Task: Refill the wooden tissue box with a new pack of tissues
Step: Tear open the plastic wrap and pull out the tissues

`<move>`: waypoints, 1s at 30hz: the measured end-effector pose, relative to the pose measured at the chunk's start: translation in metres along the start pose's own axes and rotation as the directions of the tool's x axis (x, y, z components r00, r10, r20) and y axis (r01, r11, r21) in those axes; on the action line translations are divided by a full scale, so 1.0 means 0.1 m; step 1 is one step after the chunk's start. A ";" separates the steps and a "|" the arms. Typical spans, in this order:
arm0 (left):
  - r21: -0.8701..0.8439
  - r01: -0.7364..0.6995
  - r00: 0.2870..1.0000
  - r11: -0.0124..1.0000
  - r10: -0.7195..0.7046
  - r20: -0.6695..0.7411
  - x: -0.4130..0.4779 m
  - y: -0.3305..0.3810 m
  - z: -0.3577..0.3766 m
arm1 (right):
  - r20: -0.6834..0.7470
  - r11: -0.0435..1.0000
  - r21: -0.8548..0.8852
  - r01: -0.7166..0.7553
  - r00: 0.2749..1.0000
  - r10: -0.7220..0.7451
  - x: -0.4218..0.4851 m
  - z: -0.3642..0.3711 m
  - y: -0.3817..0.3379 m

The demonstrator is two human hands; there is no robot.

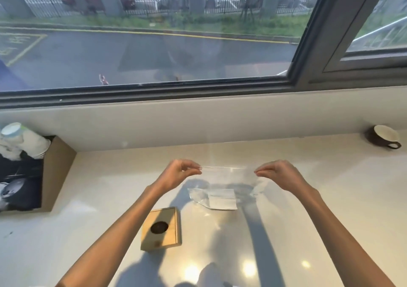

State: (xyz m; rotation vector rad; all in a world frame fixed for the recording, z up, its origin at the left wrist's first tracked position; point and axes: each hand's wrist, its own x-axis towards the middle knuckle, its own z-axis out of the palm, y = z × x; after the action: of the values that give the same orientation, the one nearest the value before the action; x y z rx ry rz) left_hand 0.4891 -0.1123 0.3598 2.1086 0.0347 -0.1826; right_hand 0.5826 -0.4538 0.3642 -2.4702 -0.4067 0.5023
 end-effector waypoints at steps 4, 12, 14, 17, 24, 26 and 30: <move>-0.278 0.071 0.996 0.958 -0.082 -0.025 0.13 -0.07 -0.01 | -0.013 0.985 0.172 0.031 0.999 -0.029 0.16 -0.09 -0.04; -0.510 0.119 0.967 0.852 -0.217 -0.137 0.39 -0.12 0.05 | -0.440 0.929 -0.240 0.280 0.822 -0.361 0.52 0.17 -0.78; -0.540 0.129 0.964 0.832 -0.232 -0.127 0.45 -0.13 0.06 | -0.365 0.868 -0.304 0.394 0.793 -0.488 0.59 0.41 -1.07; -0.565 0.131 0.974 0.814 -0.211 -0.078 0.48 -0.14 0.02 | -0.287 0.827 -0.357 0.434 0.792 -0.539 0.72 0.76 -1.25; -0.535 0.141 0.989 0.833 -0.148 0.031 0.51 -0.22 -0.11 | -0.356 0.837 -0.412 0.359 0.783 -0.511 0.93 1.10 -1.25; -0.513 0.150 0.985 0.845 -0.173 0.002 0.55 -0.25 -0.11 | -0.362 0.808 -0.457 0.371 0.752 -0.551 0.92 1.15 -1.30; -0.504 0.165 0.983 0.848 -0.181 0.016 0.61 -0.24 -0.09 | -0.365 0.795 -0.480 0.371 0.740 -0.565 0.90 1.23 -1.36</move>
State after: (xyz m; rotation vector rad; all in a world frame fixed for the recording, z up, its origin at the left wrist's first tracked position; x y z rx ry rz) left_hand 0.5478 -0.0950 0.3355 1.5801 0.2668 -0.2206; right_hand 0.5846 -0.2530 0.3276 -2.5778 -0.9607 -0.4725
